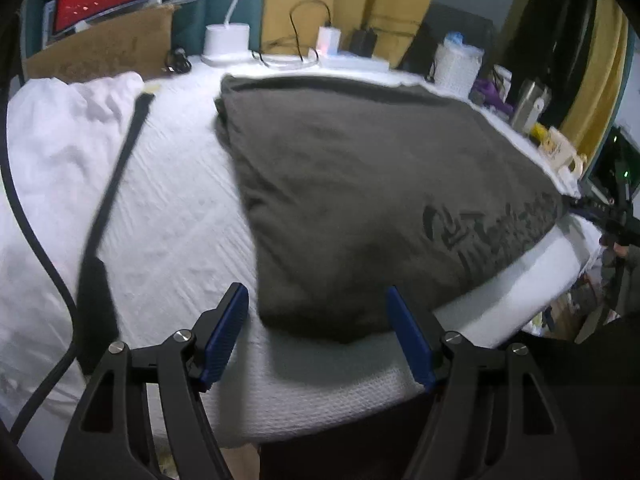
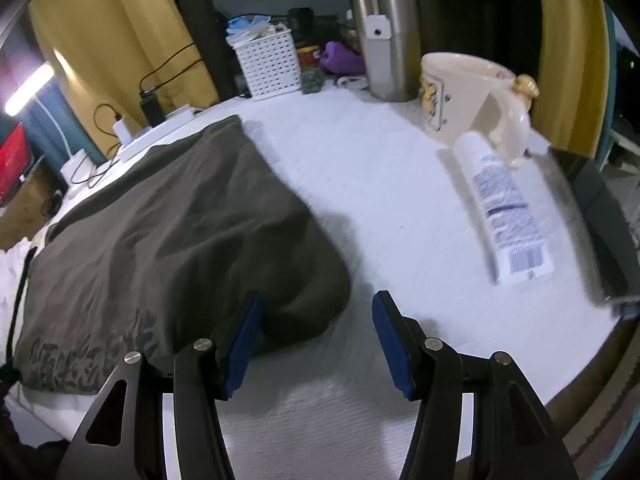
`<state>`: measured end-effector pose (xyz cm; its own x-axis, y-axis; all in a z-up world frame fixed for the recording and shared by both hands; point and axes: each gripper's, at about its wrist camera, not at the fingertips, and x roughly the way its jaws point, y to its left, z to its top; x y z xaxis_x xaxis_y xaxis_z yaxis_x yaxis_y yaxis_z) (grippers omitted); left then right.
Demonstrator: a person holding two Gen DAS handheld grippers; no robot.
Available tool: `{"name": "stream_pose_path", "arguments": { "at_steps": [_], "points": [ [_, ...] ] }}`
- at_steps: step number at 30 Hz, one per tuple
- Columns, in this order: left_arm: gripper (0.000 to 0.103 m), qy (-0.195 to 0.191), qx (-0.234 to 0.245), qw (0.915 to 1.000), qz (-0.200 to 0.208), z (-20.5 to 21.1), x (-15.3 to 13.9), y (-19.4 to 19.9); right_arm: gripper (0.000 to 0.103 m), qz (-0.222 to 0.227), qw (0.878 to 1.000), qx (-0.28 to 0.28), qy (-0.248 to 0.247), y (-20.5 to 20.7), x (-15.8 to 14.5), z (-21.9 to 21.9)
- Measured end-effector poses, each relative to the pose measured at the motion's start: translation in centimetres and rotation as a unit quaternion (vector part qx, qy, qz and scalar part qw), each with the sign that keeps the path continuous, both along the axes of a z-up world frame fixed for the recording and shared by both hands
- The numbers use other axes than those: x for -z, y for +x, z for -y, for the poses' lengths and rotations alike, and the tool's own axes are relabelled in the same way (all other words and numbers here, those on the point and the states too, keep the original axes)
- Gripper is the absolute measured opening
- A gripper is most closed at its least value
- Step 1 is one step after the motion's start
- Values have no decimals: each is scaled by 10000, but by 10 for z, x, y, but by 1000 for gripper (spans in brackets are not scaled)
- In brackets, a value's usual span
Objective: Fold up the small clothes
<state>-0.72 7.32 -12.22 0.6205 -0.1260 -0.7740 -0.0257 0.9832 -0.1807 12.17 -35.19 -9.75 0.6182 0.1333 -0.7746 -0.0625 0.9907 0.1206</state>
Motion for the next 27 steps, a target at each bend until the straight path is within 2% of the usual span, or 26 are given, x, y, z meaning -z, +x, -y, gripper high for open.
{"name": "stream_pose_path", "arguments": {
  "at_steps": [2, 3, 5, 6, 7, 8, 9, 13, 16, 19, 23, 25, 27],
  "points": [
    [72, 386, 75, 9992, 24, 11, 2, 1, 60, 52, 9999, -23, 147, 0, 6, -3],
    [71, 503, 132, 9986, 23, 14, 3, 1, 65, 168, 9998, -40, 121, -1, 7, -6],
    [40, 617, 226, 9978, 97, 17, 2, 0, 66, 273, 9996, -104, 63, 0, 8, -12],
    [14, 519, 312, 9981, 64, 17, 0, 1, 65, 288, 9995, -101, 11, 1, 9, -15],
    [12, 415, 338, 9986, 25, 15, -3, 2, 49, 289, 9994, -137, -93, 2, 9, -22],
    [11, 426, 309, 9986, 84, 14, -8, 1, 27, 262, 9991, -210, -261, 4, 9, -27],
    [10, 466, 294, 9983, 175, 12, -13, -1, 11, 236, 9988, -232, -347, 6, 8, -30],
    [10, 278, 200, 9983, 467, -4, -43, -7, 10, 419, 9964, -267, -689, 4, -10, -34],
    [10, 350, 205, 9978, 518, -7, -51, -9, 10, 632, 9940, -362, -817, -2, -29, -33],
    [10, 340, 216, 9988, 278, -7, -41, -10, 10, 589, 9926, -479, -945, -5, -30, -33],
    [10, 325, 187, 9987, -338, -5, -3, -10, 10, 239, 9936, -538, -961, -9, -7, -30],
    [10, 307, 161, 9990, -294, -5, -1, -13, 10, 52, 9940, -512, -962, -10, 7, -27],
    [10, 281, 144, 9990, -312, -5, -2, -12, 14, 144, 9949, -488, -872, -13, 8, -22]
  ]
}}
